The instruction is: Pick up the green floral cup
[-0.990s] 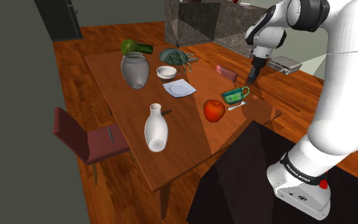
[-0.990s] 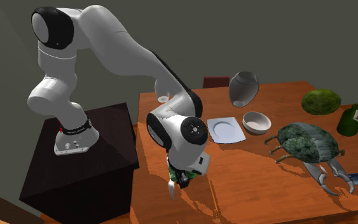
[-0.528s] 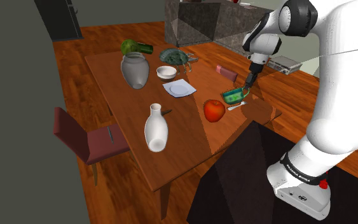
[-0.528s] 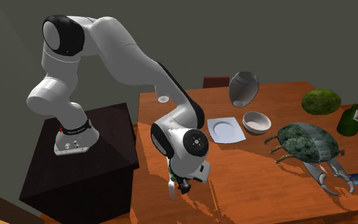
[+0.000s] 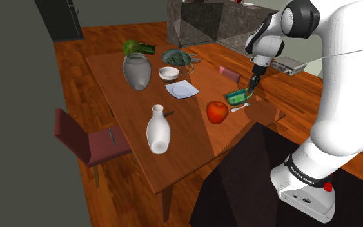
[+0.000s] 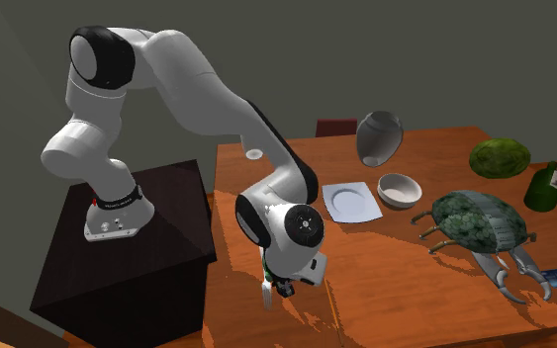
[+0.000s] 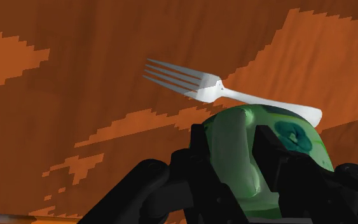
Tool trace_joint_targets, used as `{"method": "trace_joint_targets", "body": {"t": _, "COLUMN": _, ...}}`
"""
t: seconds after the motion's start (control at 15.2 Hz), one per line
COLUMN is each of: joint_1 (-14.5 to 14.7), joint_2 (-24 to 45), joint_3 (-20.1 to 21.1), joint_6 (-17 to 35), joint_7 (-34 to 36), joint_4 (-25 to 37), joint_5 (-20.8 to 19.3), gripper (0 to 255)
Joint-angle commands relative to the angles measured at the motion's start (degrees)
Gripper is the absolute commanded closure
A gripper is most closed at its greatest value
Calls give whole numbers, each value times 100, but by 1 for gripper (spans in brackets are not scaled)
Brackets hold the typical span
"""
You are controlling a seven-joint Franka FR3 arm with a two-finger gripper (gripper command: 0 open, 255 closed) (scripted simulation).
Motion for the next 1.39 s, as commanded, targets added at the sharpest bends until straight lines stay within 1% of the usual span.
{"method": "trace_joint_targets", "body": {"t": 0.0, "joint_1": 2, "joint_2": 4, "joint_3": 4, "joint_6": 3, "joint_7": 1, "joint_4": -1, "joint_5": 2, "gripper": 255}}
{"method": "trace_joint_targets", "body": {"t": 0.2, "joint_1": 0, "joint_2": 1, "joint_3": 1, "joint_6": 3, "joint_7": -3, "joint_4": -5, "joint_5": 1, "gripper": 255}}
{"method": "trace_joint_targets", "body": {"t": 1.19, "joint_1": 222, "joint_2": -738, "joint_3": -322, "joint_6": -760, "joint_7": 339, "joint_4": 152, "joint_5": -498, "gripper": 255}}
{"method": "trace_joint_targets", "body": {"t": 1.32, "joint_1": 223, "joint_2": -745, "joint_3": -324, "joint_6": -768, "joint_7": 342, "joint_4": 155, "joint_5": -503, "gripper": 255}}
